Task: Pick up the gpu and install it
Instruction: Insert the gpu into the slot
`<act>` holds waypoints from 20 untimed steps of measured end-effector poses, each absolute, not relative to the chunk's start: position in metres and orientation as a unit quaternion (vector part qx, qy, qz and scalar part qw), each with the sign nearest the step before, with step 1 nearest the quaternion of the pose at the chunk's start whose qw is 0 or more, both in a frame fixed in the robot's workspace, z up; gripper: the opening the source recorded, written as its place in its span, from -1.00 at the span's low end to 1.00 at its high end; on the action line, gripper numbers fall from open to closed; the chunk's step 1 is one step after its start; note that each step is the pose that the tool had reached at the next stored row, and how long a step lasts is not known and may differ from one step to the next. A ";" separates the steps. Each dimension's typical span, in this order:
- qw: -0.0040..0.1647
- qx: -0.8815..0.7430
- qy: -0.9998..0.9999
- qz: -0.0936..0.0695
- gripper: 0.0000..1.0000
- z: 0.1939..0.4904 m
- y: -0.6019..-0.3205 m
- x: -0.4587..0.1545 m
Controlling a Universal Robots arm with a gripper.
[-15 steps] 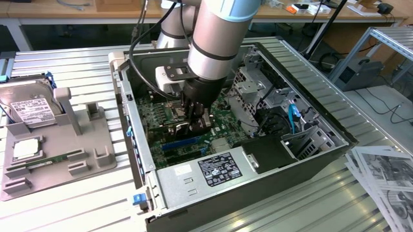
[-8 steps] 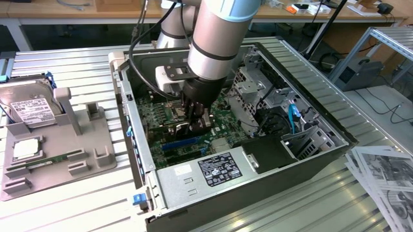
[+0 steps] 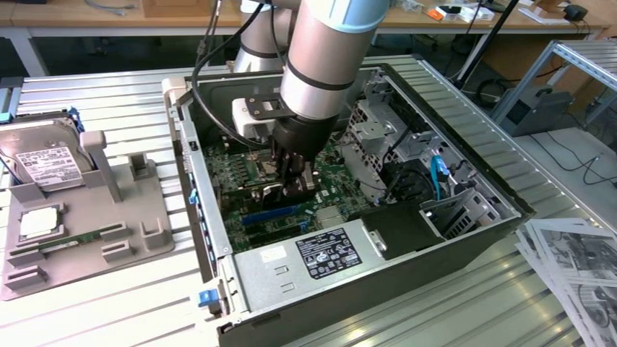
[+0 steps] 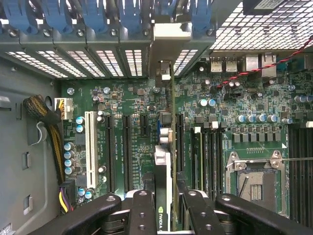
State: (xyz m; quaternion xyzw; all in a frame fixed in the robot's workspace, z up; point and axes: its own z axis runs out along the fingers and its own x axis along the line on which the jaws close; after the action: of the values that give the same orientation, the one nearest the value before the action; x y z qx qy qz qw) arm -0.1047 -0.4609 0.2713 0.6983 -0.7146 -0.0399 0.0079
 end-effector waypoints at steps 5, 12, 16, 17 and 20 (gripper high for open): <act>0.008 0.698 -0.715 -0.040 -0.47 0.271 -0.461 -0.107; 0.008 0.698 -0.715 -0.040 -0.47 0.271 -0.461 -0.109; 0.008 0.698 -0.715 -0.040 -0.47 0.271 -0.461 -0.110; 0.008 0.698 -0.715 -0.040 -0.47 0.271 -0.461 -0.110; 0.008 0.698 -0.715 -0.040 -0.47 0.271 -0.461 -0.111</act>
State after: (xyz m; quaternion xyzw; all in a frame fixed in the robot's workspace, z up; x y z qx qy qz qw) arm -0.1112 -0.4609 0.2713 0.6983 -0.7147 -0.0401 0.0078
